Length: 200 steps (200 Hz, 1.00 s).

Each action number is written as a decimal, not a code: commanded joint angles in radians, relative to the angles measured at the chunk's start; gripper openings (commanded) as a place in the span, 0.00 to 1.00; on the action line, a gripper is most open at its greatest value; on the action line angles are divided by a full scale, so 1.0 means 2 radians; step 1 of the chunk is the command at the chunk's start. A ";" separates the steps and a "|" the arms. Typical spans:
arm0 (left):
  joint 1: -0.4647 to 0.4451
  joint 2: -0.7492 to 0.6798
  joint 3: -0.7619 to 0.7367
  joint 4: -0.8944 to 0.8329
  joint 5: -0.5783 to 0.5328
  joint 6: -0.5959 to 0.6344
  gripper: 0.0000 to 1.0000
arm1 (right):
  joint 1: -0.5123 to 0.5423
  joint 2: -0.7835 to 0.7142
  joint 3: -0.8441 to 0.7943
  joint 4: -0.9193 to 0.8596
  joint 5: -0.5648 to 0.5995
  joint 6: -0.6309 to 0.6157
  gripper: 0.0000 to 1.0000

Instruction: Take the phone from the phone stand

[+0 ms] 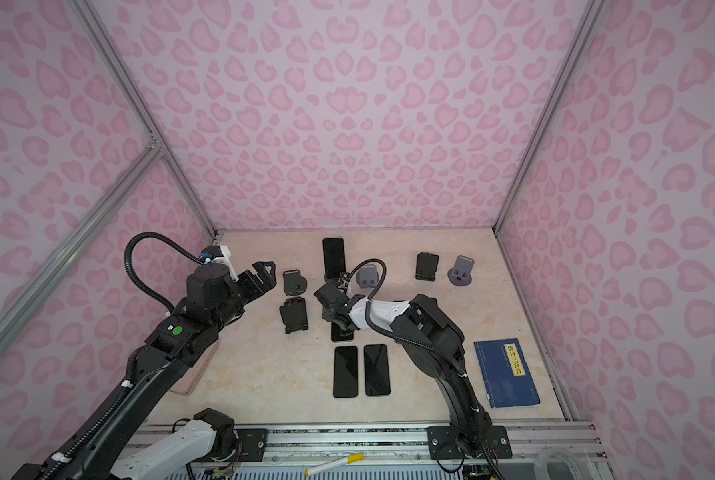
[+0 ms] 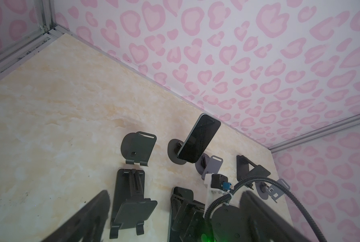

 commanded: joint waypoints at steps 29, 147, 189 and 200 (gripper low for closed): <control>0.001 -0.001 0.000 0.008 0.000 -0.002 1.00 | 0.004 -0.015 -0.009 -0.043 -0.008 0.015 0.79; 0.001 -0.004 0.002 0.011 0.023 0.001 0.99 | 0.015 -0.142 0.019 -0.094 0.120 -0.095 0.93; 0.001 -0.004 -0.001 0.020 0.044 -0.003 0.97 | 0.022 -0.151 0.045 -0.090 0.122 -0.128 0.92; 0.001 -0.003 0.000 0.020 0.046 -0.002 0.97 | 0.024 -0.150 0.062 -0.090 0.132 -0.136 0.92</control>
